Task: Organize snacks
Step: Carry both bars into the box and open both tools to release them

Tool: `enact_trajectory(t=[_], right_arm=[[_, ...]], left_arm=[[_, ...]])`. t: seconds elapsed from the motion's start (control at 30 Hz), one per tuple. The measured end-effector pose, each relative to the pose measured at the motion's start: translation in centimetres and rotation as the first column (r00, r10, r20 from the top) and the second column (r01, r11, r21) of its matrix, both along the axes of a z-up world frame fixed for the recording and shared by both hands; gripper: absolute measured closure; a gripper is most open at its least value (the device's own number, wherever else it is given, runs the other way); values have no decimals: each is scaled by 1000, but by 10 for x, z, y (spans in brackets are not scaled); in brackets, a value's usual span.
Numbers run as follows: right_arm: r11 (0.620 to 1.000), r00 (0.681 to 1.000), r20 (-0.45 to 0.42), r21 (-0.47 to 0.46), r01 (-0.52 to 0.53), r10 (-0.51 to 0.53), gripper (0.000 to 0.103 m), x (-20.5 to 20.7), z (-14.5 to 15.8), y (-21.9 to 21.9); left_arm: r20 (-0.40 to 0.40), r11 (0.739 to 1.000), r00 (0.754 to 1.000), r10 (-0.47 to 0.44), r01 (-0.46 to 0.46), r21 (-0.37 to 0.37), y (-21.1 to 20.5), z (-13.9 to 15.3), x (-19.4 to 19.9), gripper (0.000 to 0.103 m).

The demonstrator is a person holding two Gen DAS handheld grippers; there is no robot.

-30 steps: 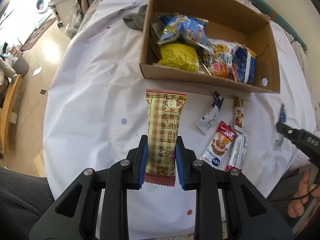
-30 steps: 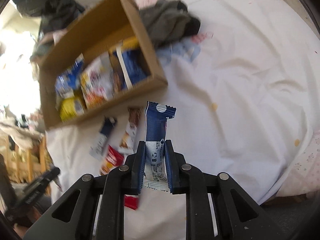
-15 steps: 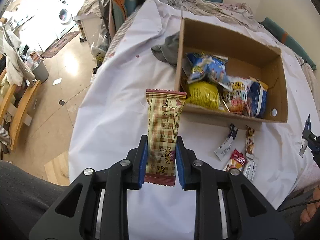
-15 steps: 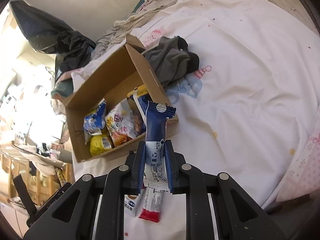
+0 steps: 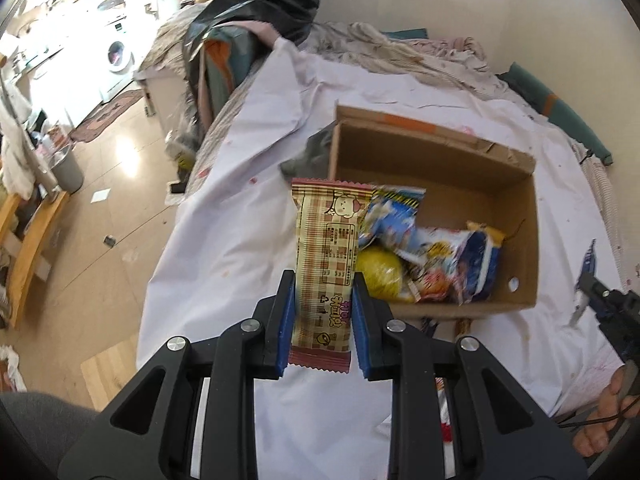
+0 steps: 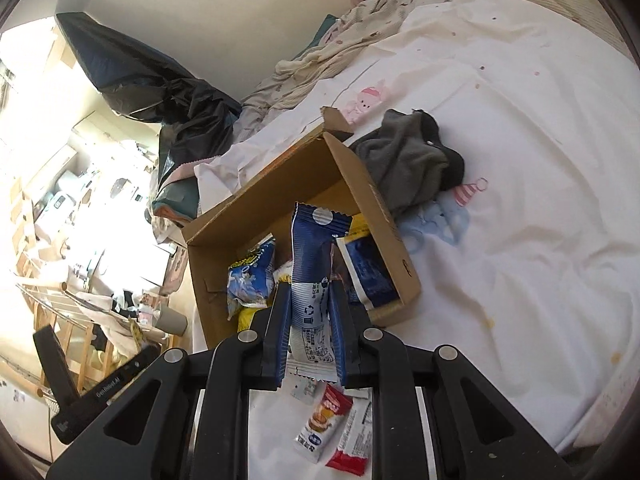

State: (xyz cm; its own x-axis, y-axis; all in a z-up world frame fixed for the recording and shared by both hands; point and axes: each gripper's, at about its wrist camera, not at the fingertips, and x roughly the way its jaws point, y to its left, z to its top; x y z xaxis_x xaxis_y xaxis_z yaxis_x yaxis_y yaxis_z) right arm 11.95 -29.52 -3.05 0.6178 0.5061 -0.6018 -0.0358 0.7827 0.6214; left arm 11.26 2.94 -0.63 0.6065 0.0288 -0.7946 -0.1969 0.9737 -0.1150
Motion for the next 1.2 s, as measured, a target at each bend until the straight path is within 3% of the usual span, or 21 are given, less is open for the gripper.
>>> enact_trajectory(t=[0.3,0.63,0.97,1.2], right_arm=[[998,999,4,-43,-37,37,84,25,0,17],[983,994,-11,-145,-108,108,83,64,-12,49],[964,983,-60,-193,-183,174,83,80,-32,72],[965,982,-95,-191,-180,164,83,87,-42,72]], left_arm=[[8,997,997,-71,72,-4,-20,2,41,81],[-33,993,993,-115,115,3,-33,-29,80,81],[-30,993,993,-110,108,-51,-28,-52,93,81],[-32,991,990,-134,133,-23,-33,-53,92,80]])
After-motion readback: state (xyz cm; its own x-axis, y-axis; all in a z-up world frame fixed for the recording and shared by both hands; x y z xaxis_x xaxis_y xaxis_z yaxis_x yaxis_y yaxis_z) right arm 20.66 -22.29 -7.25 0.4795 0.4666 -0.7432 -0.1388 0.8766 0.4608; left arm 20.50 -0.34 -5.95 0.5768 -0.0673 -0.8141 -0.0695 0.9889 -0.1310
